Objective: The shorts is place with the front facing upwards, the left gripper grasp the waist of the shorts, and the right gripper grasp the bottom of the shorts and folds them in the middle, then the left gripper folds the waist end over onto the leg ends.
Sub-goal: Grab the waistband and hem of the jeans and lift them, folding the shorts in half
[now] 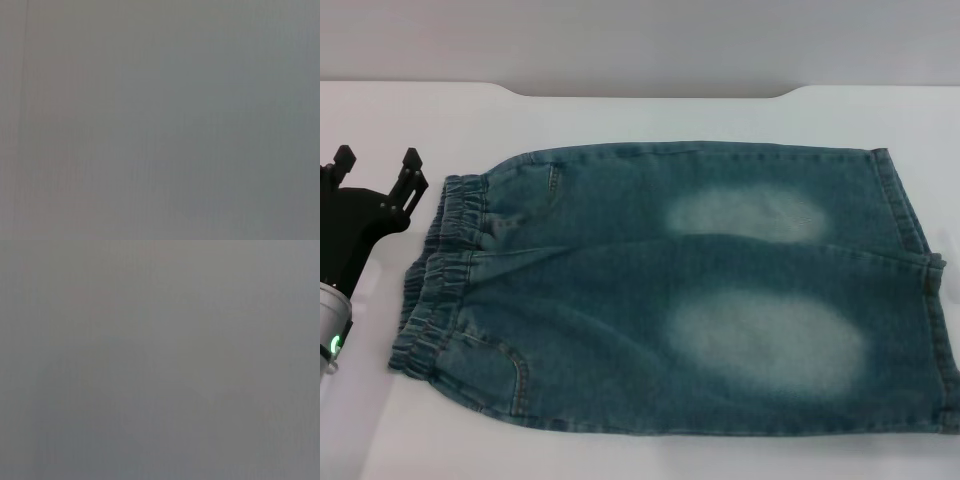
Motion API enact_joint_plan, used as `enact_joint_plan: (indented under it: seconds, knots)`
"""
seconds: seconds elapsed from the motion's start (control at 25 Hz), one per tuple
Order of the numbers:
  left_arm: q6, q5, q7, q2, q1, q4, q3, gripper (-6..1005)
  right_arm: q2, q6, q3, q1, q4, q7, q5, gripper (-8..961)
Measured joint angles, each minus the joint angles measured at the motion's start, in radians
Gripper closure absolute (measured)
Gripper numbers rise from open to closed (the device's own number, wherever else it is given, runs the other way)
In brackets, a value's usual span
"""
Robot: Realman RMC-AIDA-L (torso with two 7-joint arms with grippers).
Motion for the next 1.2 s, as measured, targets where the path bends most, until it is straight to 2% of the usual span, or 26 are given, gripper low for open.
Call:
enact_joint_plan:
  seconds: [0.4,0.56,0.68,0.76,0.88,0.92,0.96,1.0,1.04,1.08,1.12,1.16,1.2]
  knots:
    - [-0.008,-0.002,0.000,0.000,0.002,-0.001,0.001,210,0.000,0.012,-0.005,0.004,0.001,0.000,0.000,286]
    - [-0.060,0.000,0.000,0.004,-0.003,-0.019,0.004,215,-0.002,0.048,-0.007,0.017,0.007,0.005,-0.002,287]
    - [-0.078,0.018,0.002,0.007,-0.007,-0.042,0.003,218,-0.015,0.067,-0.009,0.023,0.034,0.010,-0.011,287]
    - [-0.097,0.040,0.003,0.014,0.001,-0.088,-0.002,220,-0.044,0.093,-0.010,0.020,0.088,0.027,-0.018,287]
    - [-0.223,0.082,0.027,0.053,0.043,-0.258,-0.019,224,-0.150,0.234,-0.003,0.002,0.285,0.043,-0.052,288]
    - [-0.223,0.082,0.027,0.053,0.043,-0.258,-0.019,225,-0.196,0.306,0.010,-0.010,0.382,0.014,-0.060,288]
    - [-0.288,0.097,0.051,0.067,0.065,-0.336,-0.032,226,-0.228,0.368,0.032,-0.023,0.471,-0.023,-0.061,288]
    - [-0.288,0.097,0.051,0.067,0.065,-0.336,-0.032,227,-0.255,0.438,0.060,-0.035,0.552,-0.065,-0.061,289]
    - [-0.381,0.115,0.085,0.079,0.094,-0.438,-0.055,228,-0.284,0.548,0.116,-0.058,0.665,-0.126,-0.062,289]
    - [-0.655,0.159,0.171,0.084,0.155,-0.681,-0.150,229,-0.298,0.661,0.184,-0.079,0.755,-0.185,-0.064,289]
    - [-0.762,0.173,0.198,0.077,0.175,-0.769,-0.192,230,-0.307,0.796,0.272,-0.102,0.864,-0.252,-0.065,289]
    - [-0.912,0.191,0.237,0.067,0.195,-0.866,-0.244,231,-0.301,0.938,0.366,-0.122,0.940,-0.311,-0.066,289]
    - [-0.912,0.191,0.237,0.067,0.195,-0.866,-0.244,233,-0.282,1.099,0.477,-0.141,1.015,-0.376,-0.069,289]
